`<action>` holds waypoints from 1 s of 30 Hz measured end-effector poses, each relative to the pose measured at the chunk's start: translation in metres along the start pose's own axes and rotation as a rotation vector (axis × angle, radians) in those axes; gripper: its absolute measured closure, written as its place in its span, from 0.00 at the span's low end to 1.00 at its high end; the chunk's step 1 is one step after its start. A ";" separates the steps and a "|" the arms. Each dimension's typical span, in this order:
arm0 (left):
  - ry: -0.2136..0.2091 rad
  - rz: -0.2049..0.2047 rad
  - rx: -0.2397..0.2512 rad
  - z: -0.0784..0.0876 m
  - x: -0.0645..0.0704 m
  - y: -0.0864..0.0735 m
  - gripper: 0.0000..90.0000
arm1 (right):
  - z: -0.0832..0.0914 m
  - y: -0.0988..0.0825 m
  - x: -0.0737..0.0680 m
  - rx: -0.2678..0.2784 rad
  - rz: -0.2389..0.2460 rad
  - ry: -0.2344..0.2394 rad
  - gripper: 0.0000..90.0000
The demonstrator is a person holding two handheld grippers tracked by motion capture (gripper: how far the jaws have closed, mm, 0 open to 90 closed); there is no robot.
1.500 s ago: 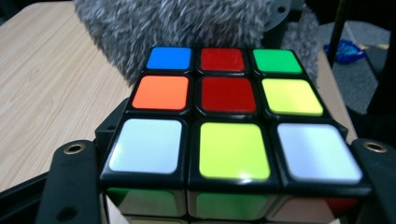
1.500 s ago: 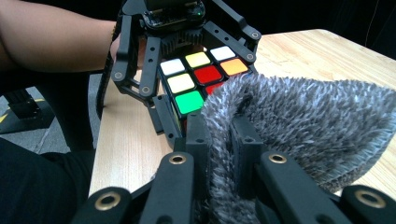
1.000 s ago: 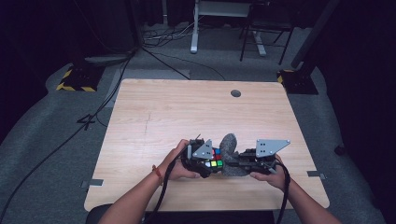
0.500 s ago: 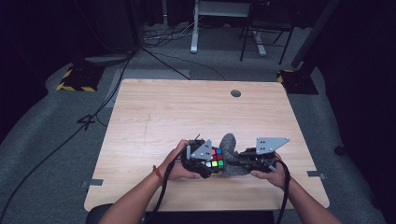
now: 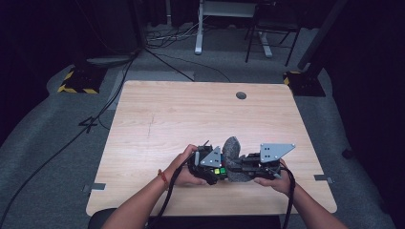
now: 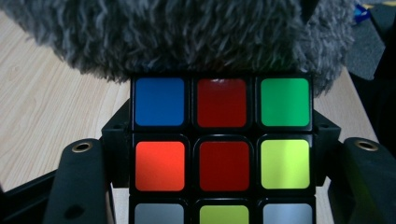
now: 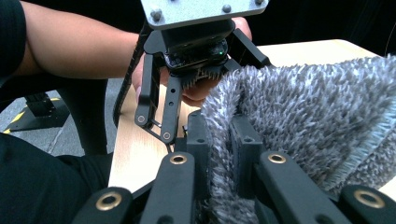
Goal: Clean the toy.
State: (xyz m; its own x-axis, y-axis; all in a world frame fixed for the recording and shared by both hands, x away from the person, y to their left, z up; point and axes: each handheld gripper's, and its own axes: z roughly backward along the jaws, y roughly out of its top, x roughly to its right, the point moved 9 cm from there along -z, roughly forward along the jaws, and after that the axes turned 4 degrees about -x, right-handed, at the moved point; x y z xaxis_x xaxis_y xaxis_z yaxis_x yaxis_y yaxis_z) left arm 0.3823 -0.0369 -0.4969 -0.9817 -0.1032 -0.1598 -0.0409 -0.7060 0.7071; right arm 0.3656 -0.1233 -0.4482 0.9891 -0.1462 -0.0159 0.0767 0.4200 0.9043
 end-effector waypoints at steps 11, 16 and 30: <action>0.032 0.025 0.054 0.013 -0.006 0.004 0.37 | 0.006 -0.013 0.016 -0.064 -0.037 -0.069 0.90; 0.010 0.047 0.142 0.026 -0.007 0.011 0.37 | 0.005 -0.029 0.032 -0.118 -0.092 -0.100 0.90; -0.013 0.032 0.205 0.031 -0.002 0.017 0.37 | 0.005 -0.022 0.024 -0.053 -0.098 -0.036 0.90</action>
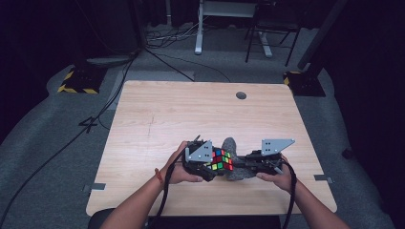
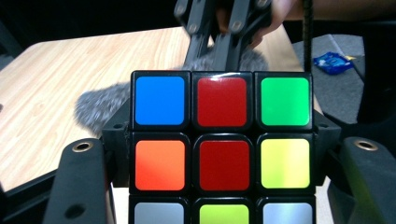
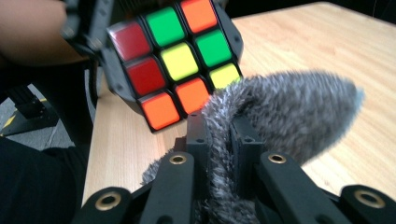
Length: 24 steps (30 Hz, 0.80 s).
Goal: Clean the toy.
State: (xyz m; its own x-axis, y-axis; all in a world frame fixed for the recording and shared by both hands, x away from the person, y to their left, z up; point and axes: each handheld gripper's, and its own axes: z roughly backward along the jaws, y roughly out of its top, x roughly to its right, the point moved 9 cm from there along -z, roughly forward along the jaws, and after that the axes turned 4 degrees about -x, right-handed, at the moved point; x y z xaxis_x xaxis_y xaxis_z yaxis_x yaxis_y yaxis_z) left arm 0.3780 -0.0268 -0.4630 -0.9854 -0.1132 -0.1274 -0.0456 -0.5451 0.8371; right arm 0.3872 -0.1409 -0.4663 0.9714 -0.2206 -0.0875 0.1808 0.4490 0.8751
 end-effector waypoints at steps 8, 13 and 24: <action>-0.026 0.011 -0.028 -0.006 0.000 -0.006 0.36 | 0.010 0.014 -0.008 0.095 -0.004 0.052 0.90; -0.021 -0.002 -0.072 -0.011 0.002 -0.010 0.37 | 0.011 0.019 -0.015 0.119 0.013 0.070 0.90; -0.034 0.024 0.027 0.002 0.001 0.004 0.37 | 0.001 0.006 -0.003 0.031 -0.011 0.005 0.90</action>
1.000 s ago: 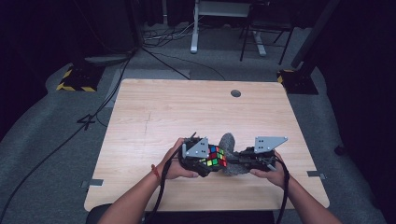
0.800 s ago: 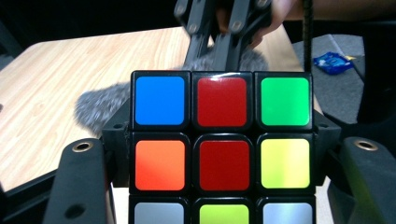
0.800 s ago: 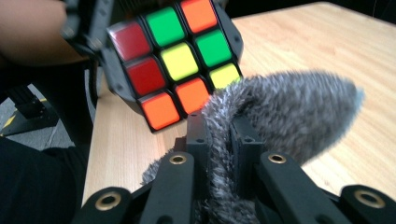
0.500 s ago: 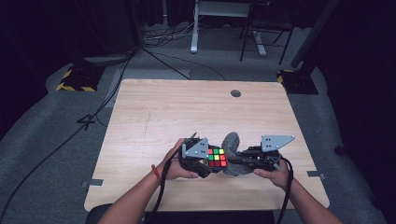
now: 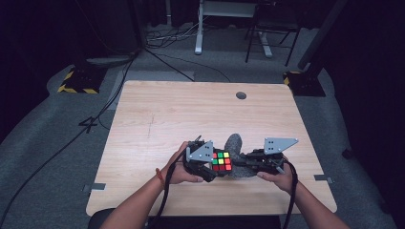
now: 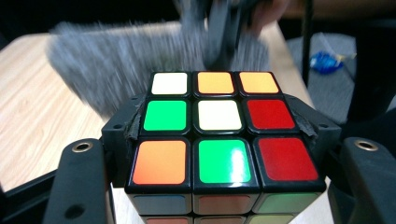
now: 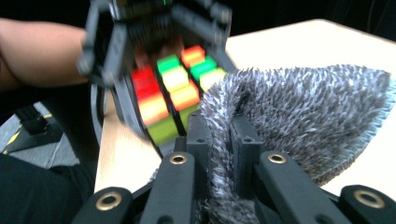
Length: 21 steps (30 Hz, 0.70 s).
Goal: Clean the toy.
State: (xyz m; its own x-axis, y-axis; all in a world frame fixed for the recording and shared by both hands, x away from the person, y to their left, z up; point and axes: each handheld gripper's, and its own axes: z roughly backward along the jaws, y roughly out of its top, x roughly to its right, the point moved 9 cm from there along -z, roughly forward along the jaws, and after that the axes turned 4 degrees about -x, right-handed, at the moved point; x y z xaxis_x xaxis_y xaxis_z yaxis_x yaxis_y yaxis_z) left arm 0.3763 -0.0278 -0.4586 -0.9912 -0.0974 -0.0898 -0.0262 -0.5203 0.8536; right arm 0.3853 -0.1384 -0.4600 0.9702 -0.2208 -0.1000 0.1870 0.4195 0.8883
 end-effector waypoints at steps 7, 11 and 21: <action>0.030 0.011 0.022 0.009 -0.009 0.001 0.37 | -0.006 -0.006 -0.009 -0.049 0.036 0.051 0.90; 0.024 0.021 0.012 0.009 -0.011 -0.003 0.37 | -0.001 0.001 -0.016 -0.011 0.068 0.076 0.90; -0.029 -0.018 -0.020 -0.004 0.007 -0.001 0.37 | 0.014 0.017 -0.007 0.081 0.068 -0.026 0.90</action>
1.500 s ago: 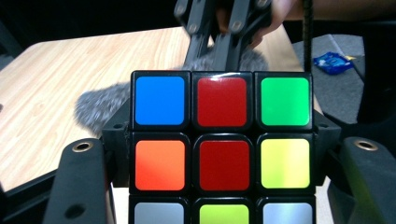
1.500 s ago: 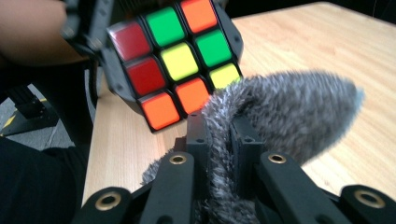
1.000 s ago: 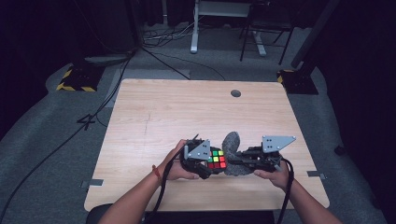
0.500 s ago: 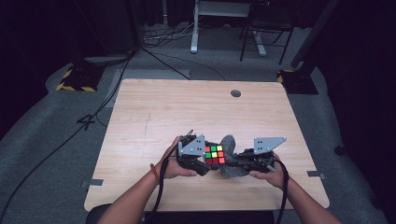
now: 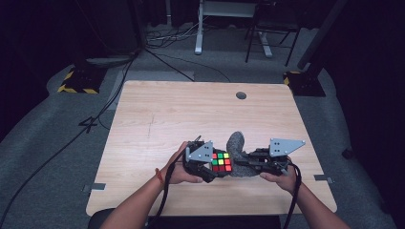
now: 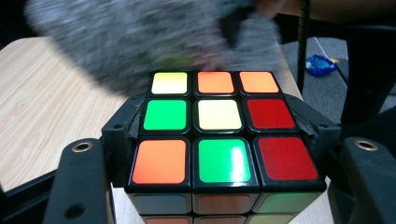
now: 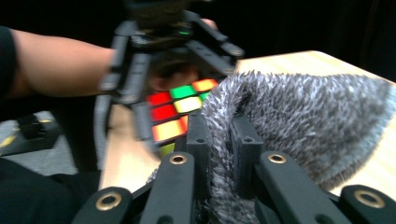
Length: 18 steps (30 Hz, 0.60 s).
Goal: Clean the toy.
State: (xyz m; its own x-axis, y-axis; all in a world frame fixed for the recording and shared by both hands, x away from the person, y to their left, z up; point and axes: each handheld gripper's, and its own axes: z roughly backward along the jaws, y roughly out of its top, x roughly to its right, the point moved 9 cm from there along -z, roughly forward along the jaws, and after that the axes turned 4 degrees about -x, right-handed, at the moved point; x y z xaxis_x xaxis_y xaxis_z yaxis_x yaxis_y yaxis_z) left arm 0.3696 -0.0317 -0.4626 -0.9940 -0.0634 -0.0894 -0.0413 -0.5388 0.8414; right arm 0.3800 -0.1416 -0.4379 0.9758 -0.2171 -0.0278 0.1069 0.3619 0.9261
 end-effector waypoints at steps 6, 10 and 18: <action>0.006 -0.009 0.059 0.011 0.001 0.012 0.37 | -0.008 -0.013 0.002 -0.071 -0.015 0.011 0.90; 0.022 0.005 0.073 0.017 -0.005 0.011 0.37 | -0.011 -0.014 -0.004 -0.077 -0.008 0.047 0.90; 0.042 0.024 0.046 0.018 -0.014 0.001 0.37 | -0.008 -0.003 -0.021 -0.044 0.057 0.085 0.90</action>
State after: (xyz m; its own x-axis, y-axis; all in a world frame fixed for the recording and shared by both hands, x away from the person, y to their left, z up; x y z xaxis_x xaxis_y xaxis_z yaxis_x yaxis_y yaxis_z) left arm 0.3816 -0.0160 -0.4506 -0.9896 -0.1114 -0.0908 -0.0236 -0.4974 0.8672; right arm 0.3611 -0.1312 -0.4433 0.9930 -0.1177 -0.0092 0.0571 0.4111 0.9098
